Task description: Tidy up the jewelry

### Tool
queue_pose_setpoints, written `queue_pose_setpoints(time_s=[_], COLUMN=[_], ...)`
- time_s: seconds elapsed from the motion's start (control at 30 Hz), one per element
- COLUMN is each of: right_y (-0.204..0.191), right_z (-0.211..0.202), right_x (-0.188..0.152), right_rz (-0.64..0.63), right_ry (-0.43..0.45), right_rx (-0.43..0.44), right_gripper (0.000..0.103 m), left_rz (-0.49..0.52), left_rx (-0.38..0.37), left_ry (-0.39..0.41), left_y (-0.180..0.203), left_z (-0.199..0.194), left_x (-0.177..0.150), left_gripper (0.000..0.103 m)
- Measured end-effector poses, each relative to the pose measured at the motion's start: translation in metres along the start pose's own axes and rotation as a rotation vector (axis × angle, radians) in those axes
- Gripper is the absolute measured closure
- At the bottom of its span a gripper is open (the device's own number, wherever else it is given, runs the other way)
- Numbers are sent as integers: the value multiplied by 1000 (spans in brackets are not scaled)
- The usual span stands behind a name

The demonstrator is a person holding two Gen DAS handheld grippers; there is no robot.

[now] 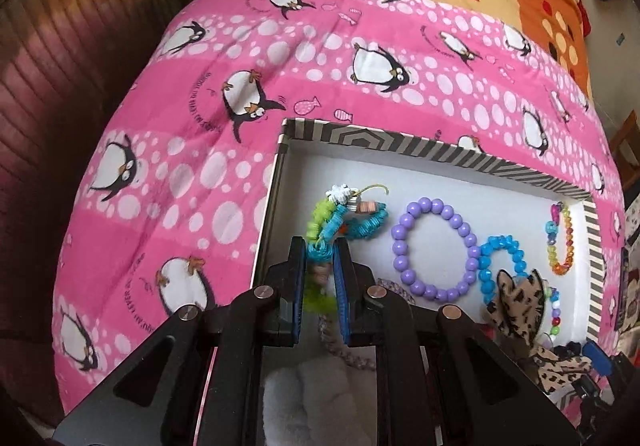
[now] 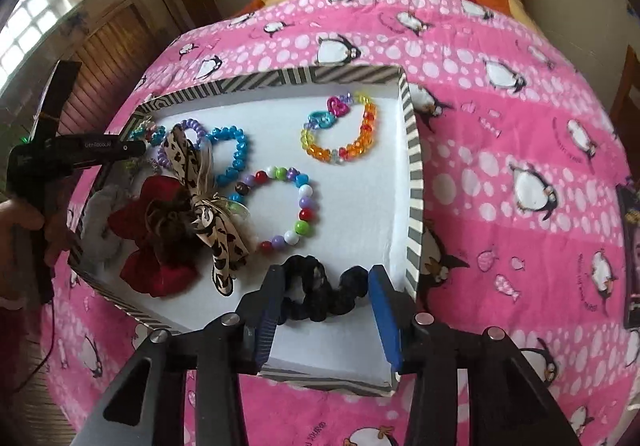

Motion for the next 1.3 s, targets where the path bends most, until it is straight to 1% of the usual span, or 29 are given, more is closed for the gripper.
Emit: queue_pose_setpoints(time_s=[0.03, 0.1, 0.17, 0.2, 0.4, 0.53, 0.67, 0.8, 1.03, 1.07, 1.1, 1.17, 1.3], right_y=[-2, -5, -4, -4, -9, -21, -34, -47, -63, -65, -65, -66, -65], right_z=[-4, -14, -23, -27, -62, -76, -82, -83, -91, -92, -93, -98, -102], right_x=[1, 2, 2, 2, 5, 6, 6, 2, 0, 0, 0, 1, 2], right_rz=[-4, 6, 14, 18, 63, 63, 74, 50, 38, 40, 39, 43, 43], right_ry=[9, 29, 49, 58, 170, 204, 220, 206, 224, 223, 226, 246, 251], right_rx=[4, 25, 25, 22, 34, 25, 25, 11, 24, 26, 27, 28, 24], right_gripper=[62, 62, 62, 62, 61, 61, 61, 61, 61, 57, 49, 39, 39], left_rz=[0, 2, 2, 4, 65, 83, 84, 55, 73, 73, 76, 84, 92], left_rx=[-2, -11, -18, -13, 32, 44, 44, 29, 47, 45, 44, 47, 53], left_ry=[2, 11, 35, 51, 137, 180, 213, 226, 268, 269, 274, 283, 281], left_y=[1, 3, 5, 5, 14, 24, 31, 33, 39, 40, 42, 44, 46], left_z=[-3, -12, -25, -33, -82, -110, -131, -148, -171, -173, -175, -179, -180], left_x=[-1, -5, -9, -12, -39, -61, -78, -93, -103, -104, -105, -107, -110], left_gripper=[85, 66, 56, 55, 54, 53, 52, 52, 52, 52, 52, 52, 52])
Point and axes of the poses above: each gripper's, at about its wrist camera, not at the fingertips, and z roughly the way its jaws point, y to its right, x to its top, the point moved 10 cm from there along z, roughly the way its jaws point, and after that the axes turned 1 degree about x, right-handed, at the moved point
